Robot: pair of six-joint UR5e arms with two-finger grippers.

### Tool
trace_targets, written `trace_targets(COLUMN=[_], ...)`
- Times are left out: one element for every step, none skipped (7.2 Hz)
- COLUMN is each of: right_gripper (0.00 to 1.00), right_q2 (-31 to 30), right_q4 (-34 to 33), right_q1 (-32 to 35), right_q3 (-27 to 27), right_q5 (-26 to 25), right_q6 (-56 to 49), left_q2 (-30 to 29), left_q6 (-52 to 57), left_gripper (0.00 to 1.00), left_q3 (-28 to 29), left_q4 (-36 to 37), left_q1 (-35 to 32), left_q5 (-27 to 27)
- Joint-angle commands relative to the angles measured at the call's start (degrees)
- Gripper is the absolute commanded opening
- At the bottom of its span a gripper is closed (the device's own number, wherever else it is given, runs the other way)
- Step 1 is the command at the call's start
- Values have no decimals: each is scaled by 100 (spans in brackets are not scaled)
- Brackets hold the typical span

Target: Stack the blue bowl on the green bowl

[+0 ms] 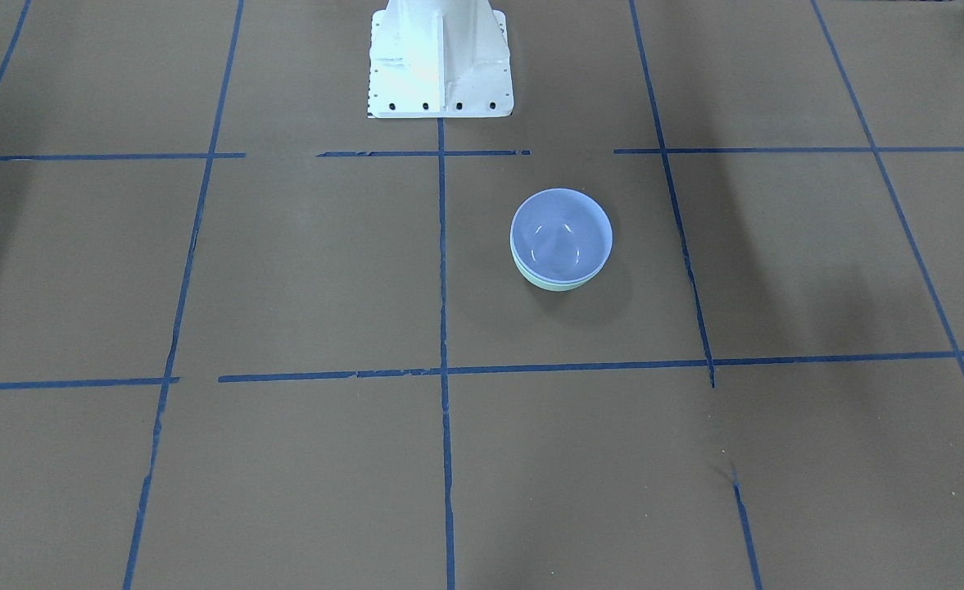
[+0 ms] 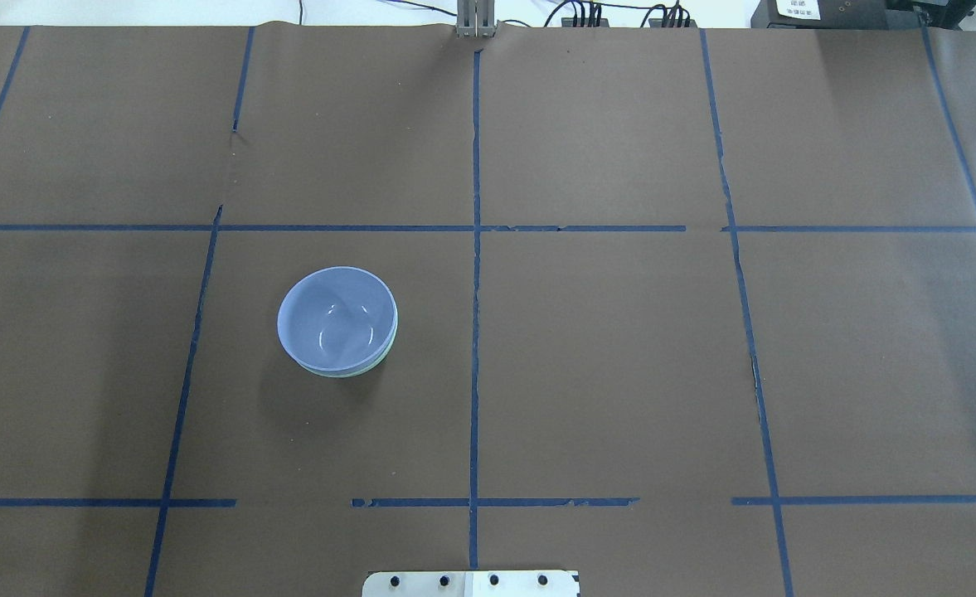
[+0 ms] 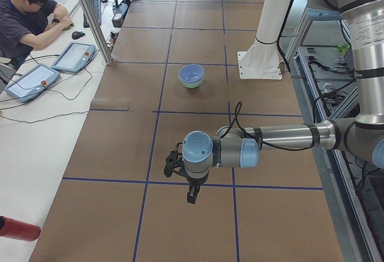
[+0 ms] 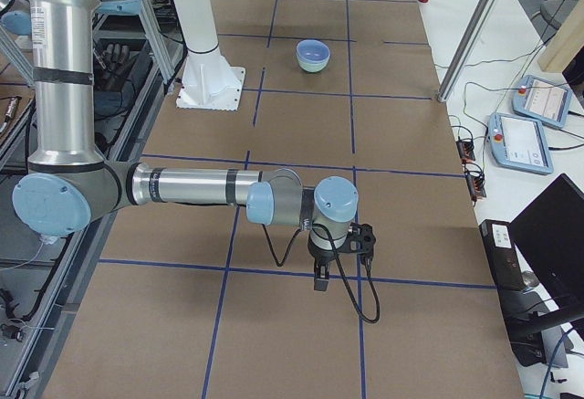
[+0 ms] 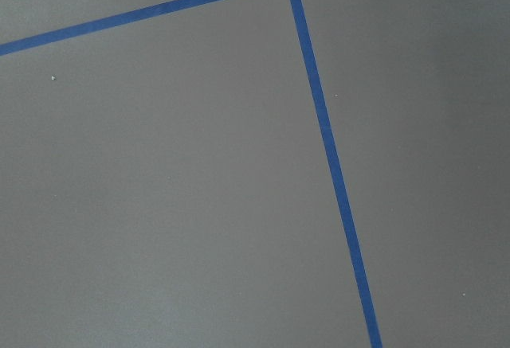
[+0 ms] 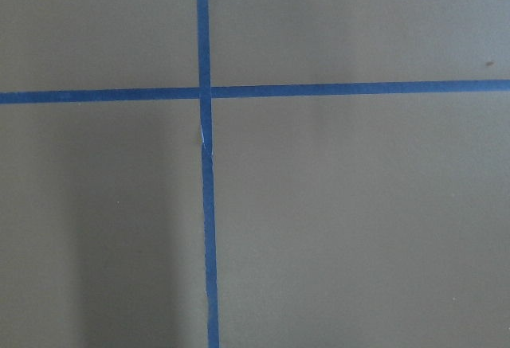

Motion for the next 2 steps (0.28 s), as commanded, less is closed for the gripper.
trace_targets(right_gripper=[100, 100], right_q2=[0, 0], right_q4=[0, 0], right_q1=[-2, -2], right_q3=[0, 0], right_q5=[0, 0], right_q6=[2, 3], left_q2=[-4, -4], left_q6=[0, 0], left_gripper=[100, 100], left_q3=[-6, 3], left_q4=[0, -17], left_q1=[-8, -8], left_q5=[0, 0])
